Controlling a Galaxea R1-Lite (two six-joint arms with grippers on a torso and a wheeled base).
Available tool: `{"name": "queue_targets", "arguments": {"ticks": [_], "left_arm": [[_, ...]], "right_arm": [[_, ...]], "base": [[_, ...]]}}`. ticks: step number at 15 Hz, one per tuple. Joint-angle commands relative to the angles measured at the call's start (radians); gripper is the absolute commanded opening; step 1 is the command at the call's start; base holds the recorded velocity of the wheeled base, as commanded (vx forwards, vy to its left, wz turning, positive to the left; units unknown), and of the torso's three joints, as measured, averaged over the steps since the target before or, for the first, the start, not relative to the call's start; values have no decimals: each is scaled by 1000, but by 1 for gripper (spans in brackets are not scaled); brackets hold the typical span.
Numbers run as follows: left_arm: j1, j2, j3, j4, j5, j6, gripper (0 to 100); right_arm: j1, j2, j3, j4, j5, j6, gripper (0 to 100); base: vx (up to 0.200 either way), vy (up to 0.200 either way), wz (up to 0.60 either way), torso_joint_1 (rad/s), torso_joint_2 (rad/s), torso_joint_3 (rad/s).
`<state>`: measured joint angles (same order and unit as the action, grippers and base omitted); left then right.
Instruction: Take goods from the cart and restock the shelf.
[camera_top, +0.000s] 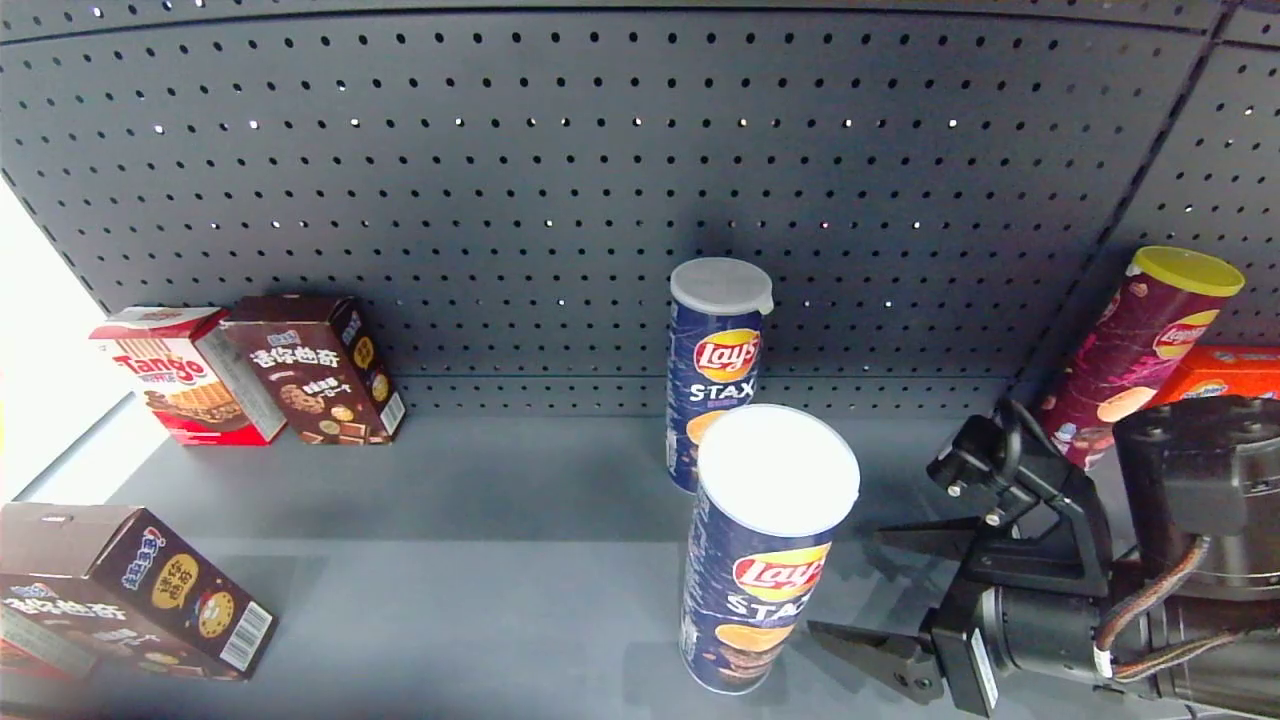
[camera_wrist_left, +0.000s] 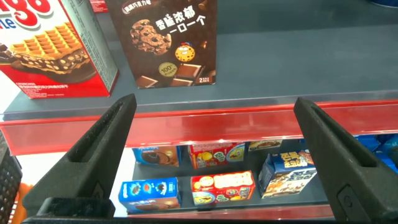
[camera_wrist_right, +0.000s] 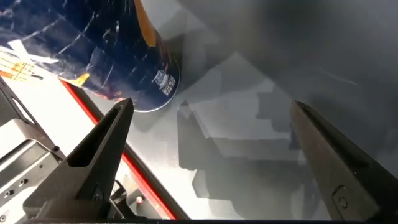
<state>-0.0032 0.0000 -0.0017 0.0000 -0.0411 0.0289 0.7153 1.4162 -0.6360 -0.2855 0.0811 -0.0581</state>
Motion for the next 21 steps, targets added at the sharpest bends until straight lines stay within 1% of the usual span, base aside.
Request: {"name": "queue_targets", "arguments": {"ticks": [1, 10, 14, 21], "left_arm": [[0, 2, 0, 0, 0, 0, 100], [0, 2, 0, 0, 0, 0, 100], [0, 2, 0, 0, 0, 0, 100], [0, 2, 0, 0, 0, -1, 100]], "right_arm": [[9, 13, -1, 0, 0, 0, 100], [32, 41, -5, -21, 0, -40, 100], [12, 23, 16, -27, 0, -39, 100], [19, 78, -31, -27, 0, -40, 100]], "base": [[0, 0, 0, 0, 0, 0], [0, 0, 0, 0, 0, 0], [0, 0, 0, 0, 0, 0], [0, 0, 0, 0, 0, 0]]}}
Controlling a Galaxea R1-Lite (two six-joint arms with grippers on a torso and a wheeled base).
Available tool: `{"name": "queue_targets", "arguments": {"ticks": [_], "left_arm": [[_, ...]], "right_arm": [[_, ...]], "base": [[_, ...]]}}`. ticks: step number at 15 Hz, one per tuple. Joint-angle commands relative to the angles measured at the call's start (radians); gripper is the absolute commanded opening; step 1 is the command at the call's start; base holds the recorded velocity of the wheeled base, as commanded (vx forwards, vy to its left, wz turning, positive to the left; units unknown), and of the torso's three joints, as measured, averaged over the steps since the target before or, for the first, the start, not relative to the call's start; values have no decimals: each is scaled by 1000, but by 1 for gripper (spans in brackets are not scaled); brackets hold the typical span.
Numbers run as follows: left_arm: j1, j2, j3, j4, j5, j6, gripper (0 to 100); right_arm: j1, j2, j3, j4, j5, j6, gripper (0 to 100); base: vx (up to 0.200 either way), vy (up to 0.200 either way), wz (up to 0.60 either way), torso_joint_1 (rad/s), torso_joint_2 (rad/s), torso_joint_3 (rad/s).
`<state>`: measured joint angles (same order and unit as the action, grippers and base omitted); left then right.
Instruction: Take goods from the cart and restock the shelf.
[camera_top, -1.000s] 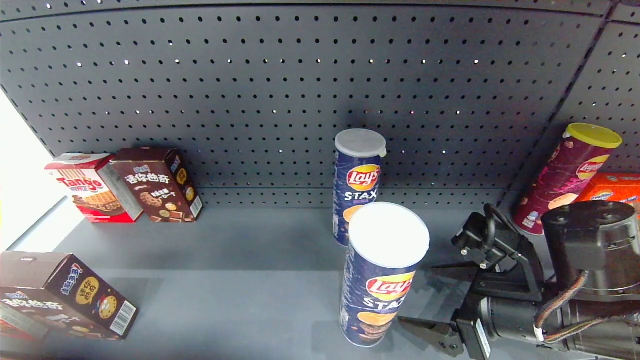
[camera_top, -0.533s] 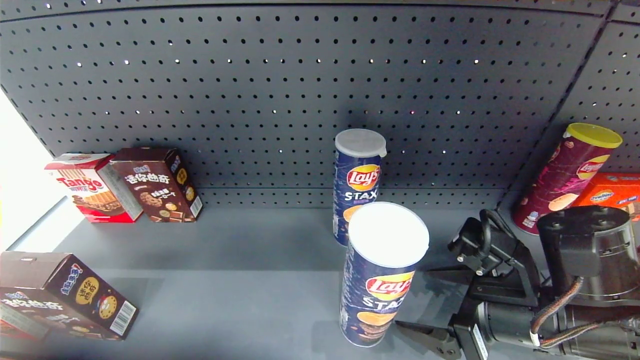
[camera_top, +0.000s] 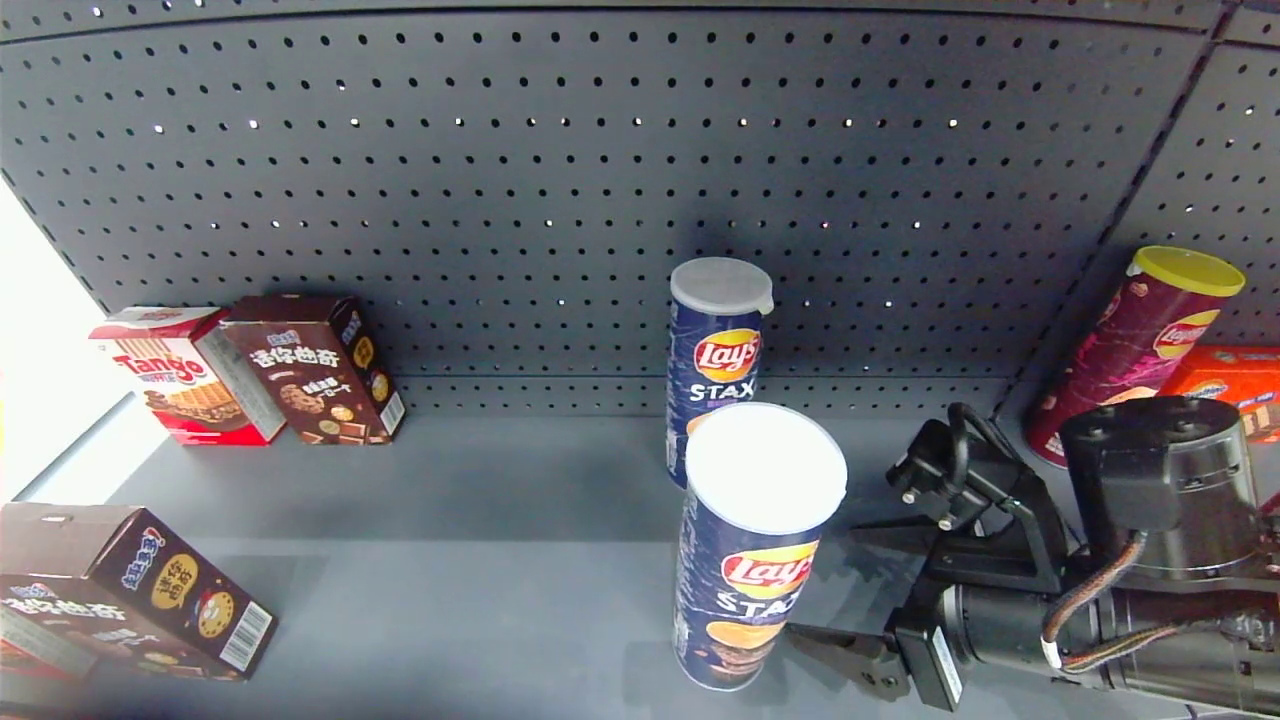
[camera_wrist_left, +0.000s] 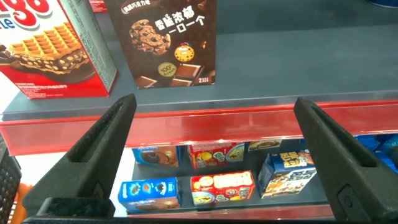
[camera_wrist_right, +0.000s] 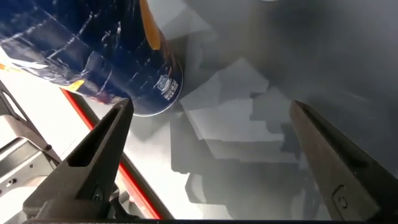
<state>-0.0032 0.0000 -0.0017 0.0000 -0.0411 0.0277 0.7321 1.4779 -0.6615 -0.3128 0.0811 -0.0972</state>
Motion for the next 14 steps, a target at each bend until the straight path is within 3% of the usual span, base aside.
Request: {"name": "queue_targets", "arguments": {"ticks": [1, 14], "left_arm": [[0, 2, 0, 0, 0, 0, 100], [0, 2, 0, 0, 1, 0, 100]], "right_arm": [[7, 16, -3, -2, 2, -1, 100], [18, 18, -7, -2, 2, -1, 100]], "base": [[0, 0, 0, 0, 0, 0], [0, 0, 0, 0, 0, 0]]}}
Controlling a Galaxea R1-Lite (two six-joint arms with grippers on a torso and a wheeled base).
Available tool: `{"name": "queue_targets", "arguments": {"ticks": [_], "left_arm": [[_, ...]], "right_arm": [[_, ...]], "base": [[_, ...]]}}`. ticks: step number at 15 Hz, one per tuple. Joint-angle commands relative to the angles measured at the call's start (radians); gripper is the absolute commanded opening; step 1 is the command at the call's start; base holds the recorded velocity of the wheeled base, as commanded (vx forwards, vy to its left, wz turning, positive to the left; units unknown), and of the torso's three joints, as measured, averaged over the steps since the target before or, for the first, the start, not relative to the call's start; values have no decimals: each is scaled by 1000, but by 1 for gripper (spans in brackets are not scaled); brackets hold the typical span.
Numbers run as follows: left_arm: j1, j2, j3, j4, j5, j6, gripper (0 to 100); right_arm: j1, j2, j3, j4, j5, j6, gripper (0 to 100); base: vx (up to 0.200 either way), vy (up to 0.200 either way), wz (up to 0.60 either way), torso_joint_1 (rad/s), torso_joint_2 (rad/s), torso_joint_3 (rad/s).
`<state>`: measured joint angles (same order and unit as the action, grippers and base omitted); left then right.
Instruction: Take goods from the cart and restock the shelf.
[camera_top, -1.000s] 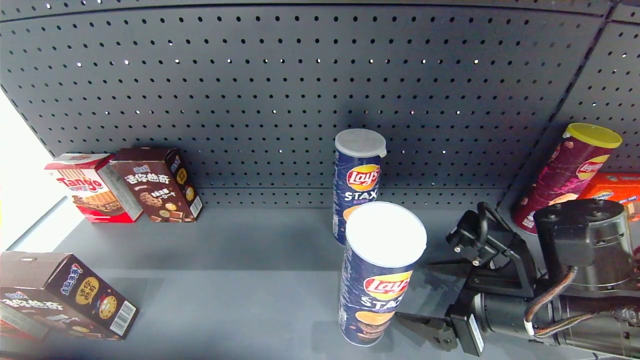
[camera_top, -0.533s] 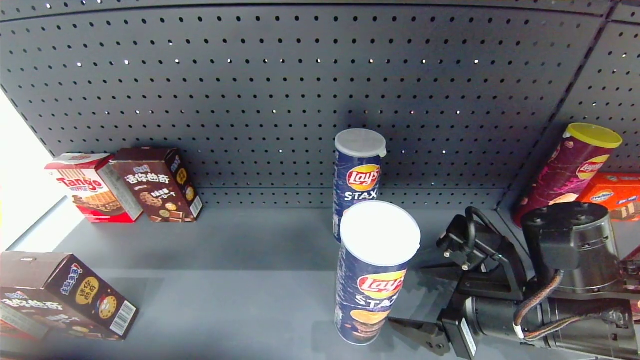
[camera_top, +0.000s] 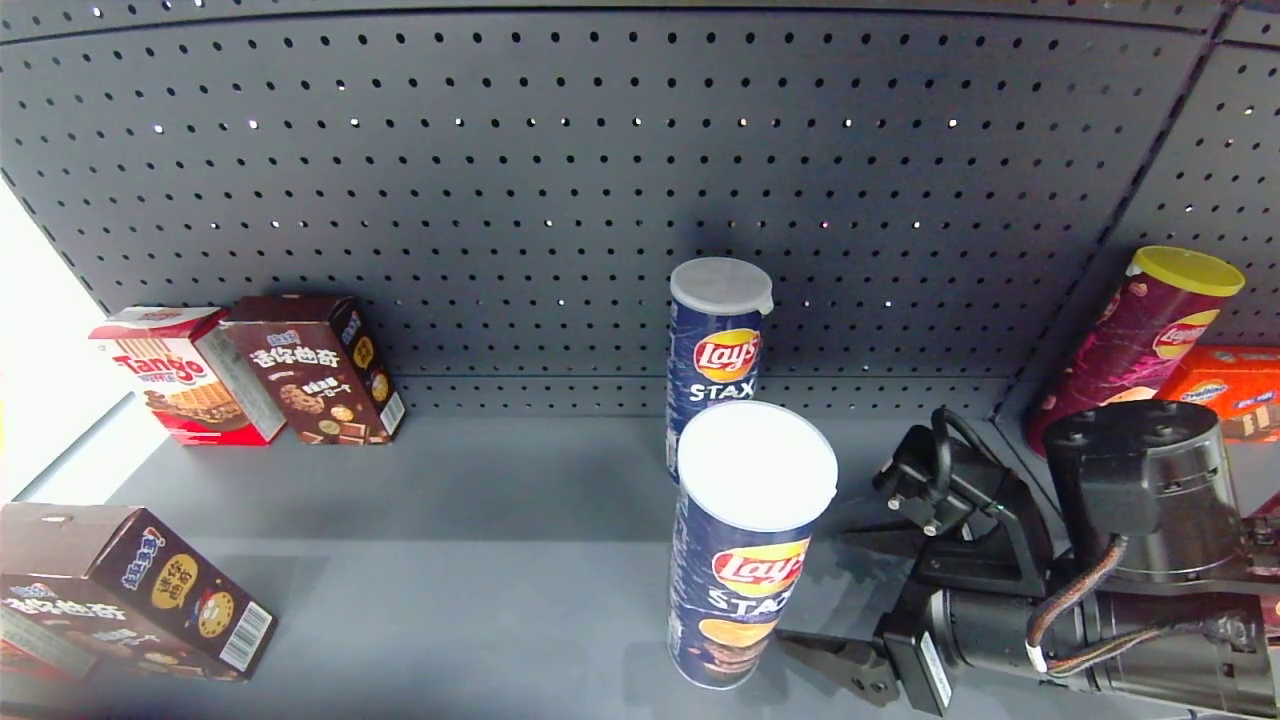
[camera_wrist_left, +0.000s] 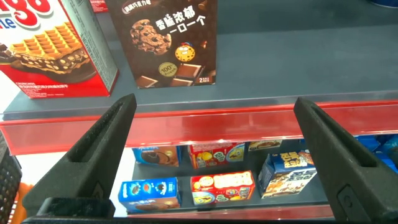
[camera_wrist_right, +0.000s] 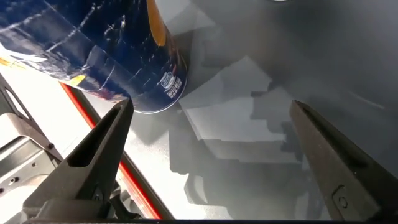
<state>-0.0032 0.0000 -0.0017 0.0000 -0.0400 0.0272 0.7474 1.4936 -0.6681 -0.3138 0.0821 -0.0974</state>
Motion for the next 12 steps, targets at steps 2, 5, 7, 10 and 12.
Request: {"name": "queue_targets", "arguments": {"ticks": [2, 5, 7, 10, 12], "left_arm": [[0, 2, 0, 0, 0, 0, 100], [0, 2, 0, 0, 0, 0, 100], [0, 2, 0, 0, -1, 0, 100], [0, 2, 0, 0, -1, 2, 100], [0, 2, 0, 0, 0, 3, 100]], "right_arm": [[6, 2, 1, -1, 1, -1, 100], [1, -10, 7, -2, 1, 1, 100], [-8, -33, 5, -24, -2, 1, 100], [-102, -184, -36, -34, -4, 1, 100], [-137, -283, -51, -34, -39, 1, 100]], "base": [[0, 0, 0, 0, 0, 0], [0, 0, 0, 0, 0, 0], [0, 0, 0, 0, 0, 0], [0, 0, 0, 0, 0, 0], [0, 0, 0, 0, 0, 0]]}}
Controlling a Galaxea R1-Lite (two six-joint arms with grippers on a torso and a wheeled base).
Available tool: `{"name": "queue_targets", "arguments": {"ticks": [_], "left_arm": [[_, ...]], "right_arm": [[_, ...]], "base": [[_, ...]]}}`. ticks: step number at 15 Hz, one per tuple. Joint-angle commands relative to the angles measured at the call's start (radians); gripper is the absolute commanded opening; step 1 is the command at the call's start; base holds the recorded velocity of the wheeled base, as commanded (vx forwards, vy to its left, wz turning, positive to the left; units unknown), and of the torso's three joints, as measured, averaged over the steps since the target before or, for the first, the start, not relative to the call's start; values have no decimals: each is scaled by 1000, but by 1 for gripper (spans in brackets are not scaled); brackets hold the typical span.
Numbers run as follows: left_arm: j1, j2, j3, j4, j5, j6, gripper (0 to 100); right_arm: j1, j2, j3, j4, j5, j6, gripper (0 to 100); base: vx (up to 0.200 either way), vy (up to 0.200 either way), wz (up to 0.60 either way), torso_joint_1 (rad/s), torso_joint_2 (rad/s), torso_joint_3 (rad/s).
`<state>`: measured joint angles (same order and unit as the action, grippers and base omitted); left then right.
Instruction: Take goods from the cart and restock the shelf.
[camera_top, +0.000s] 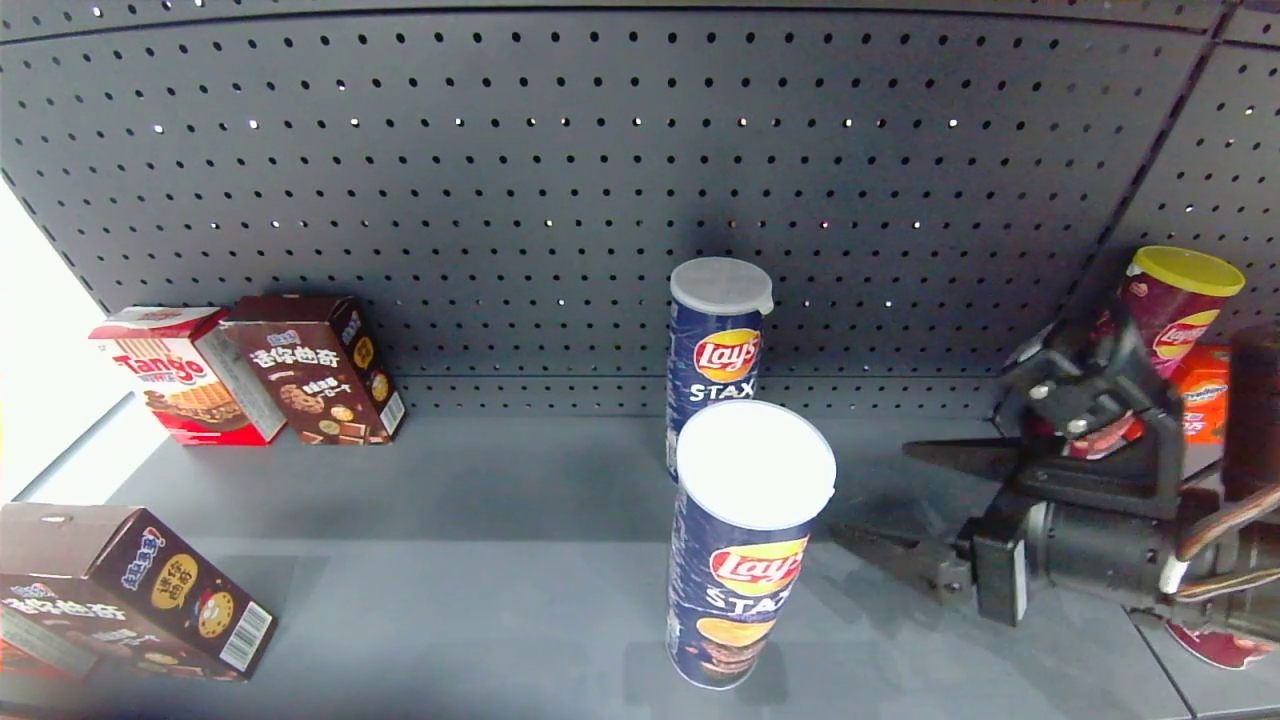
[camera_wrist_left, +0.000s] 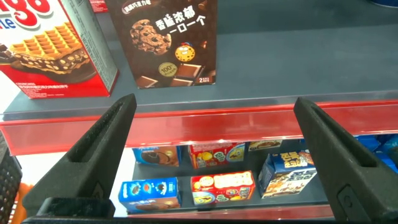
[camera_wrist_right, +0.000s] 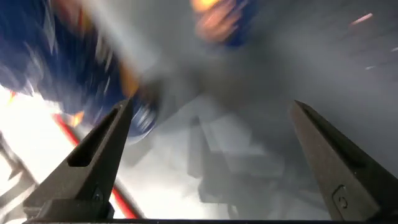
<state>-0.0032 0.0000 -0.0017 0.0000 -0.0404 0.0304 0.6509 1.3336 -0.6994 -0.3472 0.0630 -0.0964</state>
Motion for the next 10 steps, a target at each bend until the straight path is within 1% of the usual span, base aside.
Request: {"name": "queue_targets", "arguments": {"ticks": [1, 2, 5, 6, 7, 8, 9, 10], "left_arm": [[0, 2, 0, 0, 1, -1, 100], [0, 2, 0, 0, 1, -1, 100], [0, 2, 0, 0, 1, -1, 100], [0, 2, 0, 0, 1, 0, 100], [0, 2, 0, 0, 1, 0, 100], [0, 2, 0, 0, 1, 2, 100], [0, 2, 0, 0, -1, 3, 100], [0, 2, 0, 0, -4, 13, 100]], "right_arm": [[-60, -188, -19, -1, -38, 0, 100], [-99, -240, -15, 1, -45, -2, 100], [-324, -467, -3, 13, -35, -5, 100], [-366, -541, 29, 25, -37, -5, 100], [-378, -614, 78, 28, -43, -5, 100], [-389, -749, 172, 34, -42, -6, 100], [-396, -843, 238, 50, -43, -6, 100], [-416, -958, 304, 97, -42, -6, 100]], "base": [[0, 0, 0, 0, 0, 0], [0, 0, 0, 0, 0, 0], [0, 0, 0, 0, 0, 0], [0, 0, 0, 0, 0, 0], [0, 0, 0, 0, 0, 0], [0, 0, 0, 0, 0, 0], [0, 0, 0, 0, 0, 0], [0, 0, 0, 0, 0, 0]]}}
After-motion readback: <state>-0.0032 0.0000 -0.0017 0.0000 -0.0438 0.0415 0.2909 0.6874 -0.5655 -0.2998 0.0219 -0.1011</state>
